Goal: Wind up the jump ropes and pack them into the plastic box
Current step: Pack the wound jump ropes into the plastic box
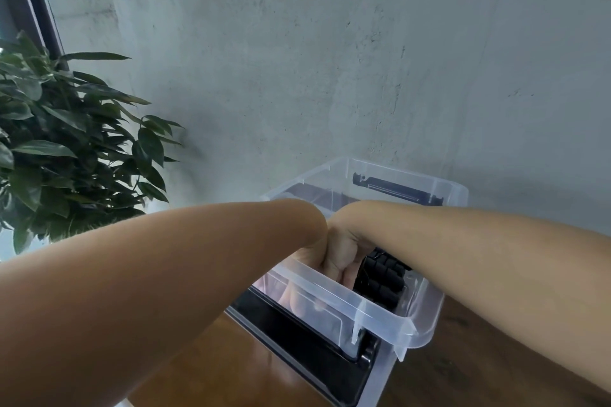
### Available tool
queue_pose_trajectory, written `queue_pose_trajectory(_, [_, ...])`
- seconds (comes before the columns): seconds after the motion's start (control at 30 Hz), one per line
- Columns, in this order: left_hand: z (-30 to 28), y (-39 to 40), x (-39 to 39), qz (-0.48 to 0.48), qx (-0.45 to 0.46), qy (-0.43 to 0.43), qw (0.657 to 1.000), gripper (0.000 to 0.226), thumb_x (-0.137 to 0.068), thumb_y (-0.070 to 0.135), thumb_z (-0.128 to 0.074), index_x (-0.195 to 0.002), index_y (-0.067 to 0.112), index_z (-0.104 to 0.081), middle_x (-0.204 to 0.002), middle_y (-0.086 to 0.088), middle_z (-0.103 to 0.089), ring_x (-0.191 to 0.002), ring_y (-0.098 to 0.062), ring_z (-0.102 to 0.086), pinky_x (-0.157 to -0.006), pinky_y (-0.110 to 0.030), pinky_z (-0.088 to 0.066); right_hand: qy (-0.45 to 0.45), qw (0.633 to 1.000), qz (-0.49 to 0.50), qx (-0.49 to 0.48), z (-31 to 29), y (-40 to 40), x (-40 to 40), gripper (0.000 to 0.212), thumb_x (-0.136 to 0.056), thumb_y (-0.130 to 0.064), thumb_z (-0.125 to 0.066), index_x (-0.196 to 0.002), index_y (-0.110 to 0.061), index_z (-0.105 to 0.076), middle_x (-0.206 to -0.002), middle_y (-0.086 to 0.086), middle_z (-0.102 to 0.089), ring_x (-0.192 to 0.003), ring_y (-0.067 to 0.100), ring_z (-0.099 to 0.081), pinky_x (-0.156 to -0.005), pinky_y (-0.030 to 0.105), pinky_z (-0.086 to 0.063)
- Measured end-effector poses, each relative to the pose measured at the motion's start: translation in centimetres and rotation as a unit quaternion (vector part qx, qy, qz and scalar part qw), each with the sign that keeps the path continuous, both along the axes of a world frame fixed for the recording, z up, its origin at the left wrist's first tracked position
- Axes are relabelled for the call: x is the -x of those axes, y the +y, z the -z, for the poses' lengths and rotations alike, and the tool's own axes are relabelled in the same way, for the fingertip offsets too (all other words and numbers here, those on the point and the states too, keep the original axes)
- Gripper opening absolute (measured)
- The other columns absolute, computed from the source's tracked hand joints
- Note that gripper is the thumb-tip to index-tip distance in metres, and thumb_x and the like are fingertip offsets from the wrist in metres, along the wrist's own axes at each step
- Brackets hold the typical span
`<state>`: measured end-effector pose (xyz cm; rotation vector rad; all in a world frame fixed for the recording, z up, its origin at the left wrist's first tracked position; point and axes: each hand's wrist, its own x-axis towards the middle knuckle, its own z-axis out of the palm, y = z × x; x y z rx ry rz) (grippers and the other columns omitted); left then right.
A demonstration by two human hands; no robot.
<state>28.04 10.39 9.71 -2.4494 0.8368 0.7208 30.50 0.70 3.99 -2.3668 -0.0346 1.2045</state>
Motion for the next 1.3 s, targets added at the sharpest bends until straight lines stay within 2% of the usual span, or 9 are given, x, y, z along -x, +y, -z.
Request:
queue_pose_trajectory(0.23, [-0.6, -0.1, 0.2, -0.012, -0.056, 0.054, 0.997, 0.04, -0.1, 0.024, -0.054, -0.137, 0.007, -0.053, -0.117, 0.002, -0.053, -0.101, -0.015, -0.049, -0.082, -0.021, -0.04, 0.008, 0.999, 0.039, -0.021, -2.0, -0.7, 0.9, 0.035, -0.093, 0.0, -0.059, -0.127, 0.007, -0.056, -0.113, 0.019, -0.063, -0.092, 0.019, -0.065, -0.073, 0.018, -0.057])
queue_pose_trajectory(0.37, [-0.3, -0.4, -1.0, -0.073, -0.052, 0.099, 0.991, 0.036, -0.094, 0.029, -0.063, -0.123, 0.008, -0.065, -0.117, -0.008, -0.07, -0.107, -0.022, -0.067, -0.091, -0.034, -0.054, -0.06, 0.992, 0.11, -0.021, -4.6, -2.0, 1.8, 0.024, -0.093, -0.003, -0.062, -0.116, 0.003, -0.061, -0.119, 0.021, -0.063, -0.089, 0.019, -0.068, -0.078, 0.022, -0.058])
queue_pose_trajectory(0.5, [-3.0, -1.7, -0.5, -0.047, 0.082, 0.072, 0.993, 0.021, -0.097, 0.029, -0.058, -0.1, 0.009, -0.065, -0.09, -0.002, -0.069, -0.086, -0.016, -0.067, -0.077, -0.027, -0.057, -0.198, 0.954, 0.22, -0.056, -8.3, -3.6, 4.3, 0.026, -0.096, -0.004, -0.057, -0.119, 0.007, -0.061, -0.105, 0.016, -0.066, -0.078, 0.016, -0.067, -0.079, 0.024, -0.057])
queue_pose_trajectory(0.6, [-5.6, -4.7, 1.2, 0.005, 0.224, -0.001, 0.975, 0.017, -0.097, 0.021, -0.056, -0.085, 0.013, -0.065, -0.074, -0.001, -0.061, -0.062, -0.013, -0.059, -0.059, -0.021, -0.05, -0.273, 0.903, 0.318, -0.094, -11.1, -6.4, 8.2, 0.014, -0.099, -0.003, -0.051, -0.091, 0.0, -0.062, -0.081, 0.009, -0.065, -0.064, 0.012, -0.063, -0.059, 0.018, -0.057])
queue_pose_trajectory(0.7, [-7.4, -8.0, 4.5, 0.055, 0.32, -0.055, 0.944, 0.017, -0.096, 0.023, -0.054, -0.088, 0.015, -0.067, -0.077, -0.006, -0.05, -0.06, -0.02, -0.043, -0.052, -0.025, -0.038, -0.337, 0.845, 0.404, -0.1, -13.3, -9.6, 13.0, 0.02, -0.1, -0.012, -0.05, -0.082, -0.009, -0.059, -0.064, 0.0, -0.058, -0.045, 0.005, -0.054, -0.044, 0.014, -0.047])
queue_pose_trajectory(0.93, [-8.2, -15.2, 14.6, 0.043, 0.53, 0.145, 0.835, 0.022, -0.098, 0.023, -0.051, -0.081, 0.014, -0.062, -0.064, 0.002, -0.044, -0.051, -0.014, -0.037, -0.047, -0.022, -0.029, -0.392, 0.76, 0.514, -0.062, -14.9, -16.3, 26.4, 0.015, -0.098, -0.018, -0.054, -0.09, -0.009, -0.063, -0.071, 0.0, -0.054, -0.046, 0.006, -0.047, -0.043, 0.016, -0.041])
queue_pose_trajectory(1.0, [-7.4, -16.7, 17.7, 0.035, 0.527, 0.199, 0.826, 0.021, -0.098, 0.026, -0.053, -0.084, 0.012, -0.061, -0.062, 0.002, -0.045, -0.047, -0.012, -0.041, -0.044, -0.021, -0.031, -0.39, 0.745, 0.54, -0.032, -14.3, -17.6, 30.2, 0.017, -0.099, -0.018, -0.054, -0.086, -0.01, -0.062, -0.067, 0.0, -0.055, -0.047, 0.007, -0.049, -0.044, 0.016, -0.043])
queue_pose_trajectory(1.13, [-3.7, -19.1, 23.0, 0.023, 0.402, 0.25, 0.88, 0.024, -0.1, 0.032, -0.052, -0.089, 0.012, -0.056, -0.064, 0.0, -0.049, -0.051, -0.011, -0.049, -0.047, -0.02, -0.042, -0.319, 0.762, 0.562, 0.037, -11.9, -19.8, 36.0, 0.021, -0.101, -0.021, -0.052, -0.083, -0.01, -0.058, -0.068, 0.003, -0.056, -0.055, 0.01, -0.052, -0.047, 0.017, -0.045])
queue_pose_trajectory(1.3, [1.5, -20.5, 26.7, -0.049, 0.31, 0.23, 0.921, 0.058, -0.097, 0.054, -0.048, -0.124, 0.002, -0.05, -0.088, -0.01, -0.064, -0.07, -0.017, -0.064, -0.064, -0.027, -0.056, -0.23, 0.803, 0.547, 0.064, -7.4, -20.8, 38.9, 0.025, -0.103, -0.021, -0.047, -0.082, -0.009, -0.055, -0.068, 0.004, -0.055, -0.057, 0.011, -0.053, -0.046, 0.018, -0.046])
